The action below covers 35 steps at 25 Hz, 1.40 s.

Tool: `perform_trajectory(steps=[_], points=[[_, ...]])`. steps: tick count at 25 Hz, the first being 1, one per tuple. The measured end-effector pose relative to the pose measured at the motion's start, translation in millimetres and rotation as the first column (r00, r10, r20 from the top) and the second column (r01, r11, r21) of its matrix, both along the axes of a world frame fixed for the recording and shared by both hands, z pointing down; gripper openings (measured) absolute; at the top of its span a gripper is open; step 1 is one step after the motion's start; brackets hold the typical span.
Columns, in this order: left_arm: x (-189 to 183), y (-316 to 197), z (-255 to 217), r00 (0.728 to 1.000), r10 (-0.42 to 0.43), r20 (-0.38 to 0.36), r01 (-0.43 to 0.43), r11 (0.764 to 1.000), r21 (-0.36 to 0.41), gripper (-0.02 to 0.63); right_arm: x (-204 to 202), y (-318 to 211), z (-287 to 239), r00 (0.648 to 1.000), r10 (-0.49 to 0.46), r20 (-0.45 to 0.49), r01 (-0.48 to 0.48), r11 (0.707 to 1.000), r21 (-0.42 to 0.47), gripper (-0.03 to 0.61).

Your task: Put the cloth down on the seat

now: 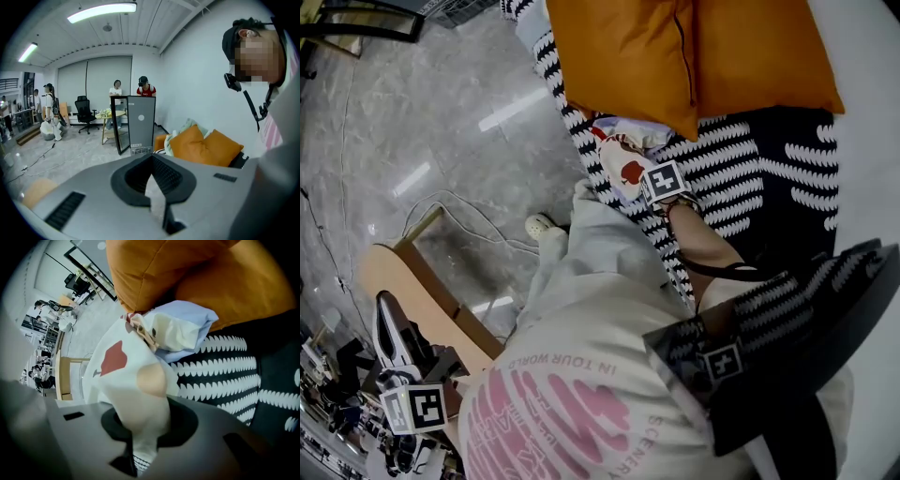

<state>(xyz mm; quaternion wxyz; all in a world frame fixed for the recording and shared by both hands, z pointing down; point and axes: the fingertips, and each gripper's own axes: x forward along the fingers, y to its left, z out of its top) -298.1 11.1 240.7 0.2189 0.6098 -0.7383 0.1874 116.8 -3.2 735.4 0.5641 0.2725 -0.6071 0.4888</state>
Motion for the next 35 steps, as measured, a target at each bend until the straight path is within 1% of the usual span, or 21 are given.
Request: perform_trajectory(steps=[3, 8, 11, 14, 16, 18, 21, 23, 25, 27, 28, 30, 33, 35], points=[[-3.8, 0.0, 6.7, 1.0, -0.004, -0.012, 0.004, 1.0, -0.014, 0.009, -2.6, 6.9, 6.0, 1.0, 0.01, -0.003, -0.01, 0.999, -0.033, 0.077], [11.5, -8.1, 14.3, 0.996, 0.021, -0.082, -0.02, 1.0, 0.009, 0.009, -2.3, 4.2, -0.9, 1.0, -0.006, 0.021, 0.007, 0.999, -0.053, 0.081], [20.4, -9.5, 20.4, 0.995, 0.041, -0.09, -0.041, 0.999, 0.007, 0.009, 3.9, 6.0, 1.4, 1.0, -0.023, 0.016, 0.024, 0.998, -0.066, 0.114], [21.7, 1.4, 28.4, 0.995, 0.054, -0.088, -0.052, 0.998, 0.018, 0.009, 8.3, 6.5, 5.1, 0.999, -0.038, 0.006, 0.039, 0.998, -0.042, 0.133], [19.3, 7.9, 33.0, 0.994, 0.044, -0.101, -0.04, 0.999, 0.037, 0.009, 9.2, 2.0, 2.7, 0.999, -0.032, 0.004, 0.032, 0.999, -0.02, 0.159], [15.4, 9.5, 35.9, 0.992, 0.032, -0.118, -0.026, 0.998, 0.054, 0.009, 10.4, -3.0, -1.2, 1.0, -0.006, 0.0, 0.006, 1.0, 0.0, 0.186], [11.6, 9.6, 38.8, 0.99, 0.059, -0.125, -0.048, 0.995, 0.088, 0.009, 18.7, -9.4, -4.7, 0.998, 0.065, -0.013, -0.065, 0.997, 0.03, 0.233], [6.3, 14.5, 38.8, 0.991, 0.078, -0.109, -0.067, 0.992, 0.104, 0.009, 27.9, -9.4, -9.3, 0.993, 0.119, -0.023, -0.118, 0.992, 0.046, 0.252], [-0.3, 19.1, 35.7, 0.992, 0.107, -0.059, -0.1, 0.989, 0.11, 0.009, 35.0, -6.3, -18.1, 0.985, 0.17, -0.032, -0.168, 0.984, 0.063, 0.252], [-4.7, 23.2, 31.1, 0.988, 0.156, -0.009, -0.154, 0.981, 0.119, 0.009, 38.9, 0.3, -29.6, 0.971, 0.235, -0.033, -0.231, 0.969, 0.089, 0.252], [-6.5, 25.3, 29.0, 0.983, 0.181, -0.001, -0.18, 0.974, 0.134, 0.009, 39.9, 4.8, -34.9, 0.962, 0.273, -0.028, -0.268, 0.958, 0.103, 0.252], [-12.3, 31.4, 26.4, 0.975, 0.222, -0.009, -0.217, 0.96, 0.176, 0.009, 40.6, 17.2, -43.3, 0.937, 0.349, -0.016, -0.344, 0.93, 0.13, 0.252], [-24.0, 44.2, 22.7, 0.966, 0.259, -0.029, -0.245, 0.942, 0.228, 0.009, 42.4, 42.6, -57.9, 0.889, 0.458, 0.008, -0.453, 0.877, 0.159, 0.252], [-27.8, 50.7, 17.2, 0.957, 0.285, -0.042, -0.265, 0.929, 0.259, 0.009, 46.8, 59.2, -71.4, 0.848, 0.529, 0.028, -0.525, 0.833, 0.175, 0.252]])
